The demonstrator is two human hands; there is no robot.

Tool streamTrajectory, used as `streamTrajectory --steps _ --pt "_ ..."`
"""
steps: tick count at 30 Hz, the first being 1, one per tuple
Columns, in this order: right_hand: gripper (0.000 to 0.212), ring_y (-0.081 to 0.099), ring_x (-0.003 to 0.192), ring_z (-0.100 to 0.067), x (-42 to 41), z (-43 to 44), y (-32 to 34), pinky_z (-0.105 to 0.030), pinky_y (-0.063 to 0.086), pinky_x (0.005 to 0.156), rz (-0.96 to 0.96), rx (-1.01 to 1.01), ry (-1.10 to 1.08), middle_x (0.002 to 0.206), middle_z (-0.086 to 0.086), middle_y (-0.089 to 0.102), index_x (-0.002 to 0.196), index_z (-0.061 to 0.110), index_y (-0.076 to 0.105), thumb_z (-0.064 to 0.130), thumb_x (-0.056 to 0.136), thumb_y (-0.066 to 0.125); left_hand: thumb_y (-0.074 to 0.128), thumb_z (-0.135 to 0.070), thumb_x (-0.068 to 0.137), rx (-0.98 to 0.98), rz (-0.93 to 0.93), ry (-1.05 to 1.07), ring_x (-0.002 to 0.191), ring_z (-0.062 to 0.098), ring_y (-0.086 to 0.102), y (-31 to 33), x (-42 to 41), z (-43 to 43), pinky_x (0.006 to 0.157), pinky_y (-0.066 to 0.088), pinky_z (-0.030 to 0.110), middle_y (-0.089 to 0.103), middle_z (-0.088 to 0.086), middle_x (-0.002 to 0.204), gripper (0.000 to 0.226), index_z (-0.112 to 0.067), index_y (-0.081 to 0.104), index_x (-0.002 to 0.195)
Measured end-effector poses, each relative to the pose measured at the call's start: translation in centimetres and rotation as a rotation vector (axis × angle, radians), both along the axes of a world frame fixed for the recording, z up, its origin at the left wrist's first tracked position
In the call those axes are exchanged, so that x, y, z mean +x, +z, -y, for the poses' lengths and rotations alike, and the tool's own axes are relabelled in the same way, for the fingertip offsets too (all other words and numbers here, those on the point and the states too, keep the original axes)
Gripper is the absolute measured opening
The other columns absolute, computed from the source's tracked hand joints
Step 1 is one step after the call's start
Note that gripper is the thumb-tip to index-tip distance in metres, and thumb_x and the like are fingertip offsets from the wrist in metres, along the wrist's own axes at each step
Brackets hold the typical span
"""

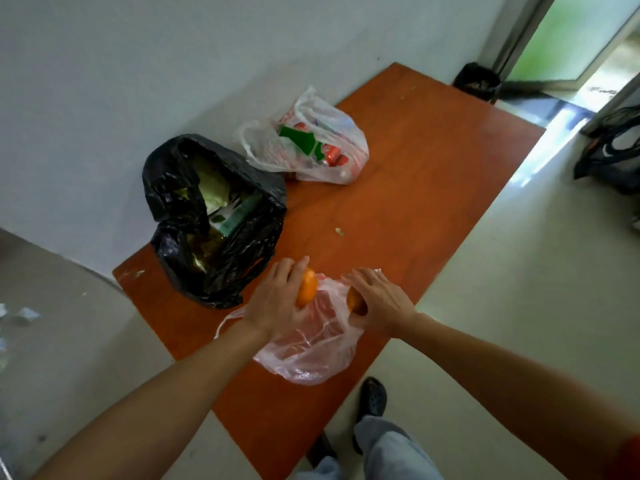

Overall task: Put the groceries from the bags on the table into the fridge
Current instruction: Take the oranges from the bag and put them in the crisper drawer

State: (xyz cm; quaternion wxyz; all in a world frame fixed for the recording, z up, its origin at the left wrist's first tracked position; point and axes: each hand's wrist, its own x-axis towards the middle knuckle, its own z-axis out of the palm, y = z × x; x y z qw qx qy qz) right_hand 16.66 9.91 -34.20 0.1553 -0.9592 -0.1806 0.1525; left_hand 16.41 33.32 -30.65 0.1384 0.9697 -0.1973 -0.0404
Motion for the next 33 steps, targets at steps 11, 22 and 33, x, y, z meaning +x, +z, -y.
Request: streamTrajectory --steps 11,22,33 --pt "0.067 0.052 0.11 -0.025 -0.7 17.8 5.8 -0.035 0.056 0.077 0.256 -0.019 -0.155 0.126 -0.003 0.055 0.13 0.022 0.052 0.06 0.075 0.05 0.079 -0.032 0.065 0.065 0.138 -0.281 0.106 0.03 0.052 6.2 7.7 17.3 0.082 0.051 0.04 0.048 0.013 0.123 0.089 -0.014 0.038 0.142" --pt "0.059 0.058 0.102 -0.026 -1.8 45.3 10.2 -0.034 0.053 0.071 0.293 -0.108 -0.533 0.12 -0.005 0.057 0.124 0.021 0.057 0.045 0.07 0.063 0.087 -0.036 0.052 0.103 0.217 -0.665 0.089 0.031 0.061 9.3 12.1 47.2 0.064 0.054 0.035 0.055 0.015 0.111 0.087 -0.016 0.051 0.128" --pt "0.062 0.051 0.108 -0.02 -1.9 69.9 10.4 -0.028 0.048 0.082 0.27 -0.252 -0.812 0.127 -0.001 0.052 0.132 0.025 0.051 0.051 0.077 0.064 0.08 -0.037 0.058 0.108 0.232 -0.998 0.092 0.031 0.058 7.5 18.2 74.9 0.059 0.055 0.035 0.053 0.013 0.113 0.085 -0.021 0.042 0.132"
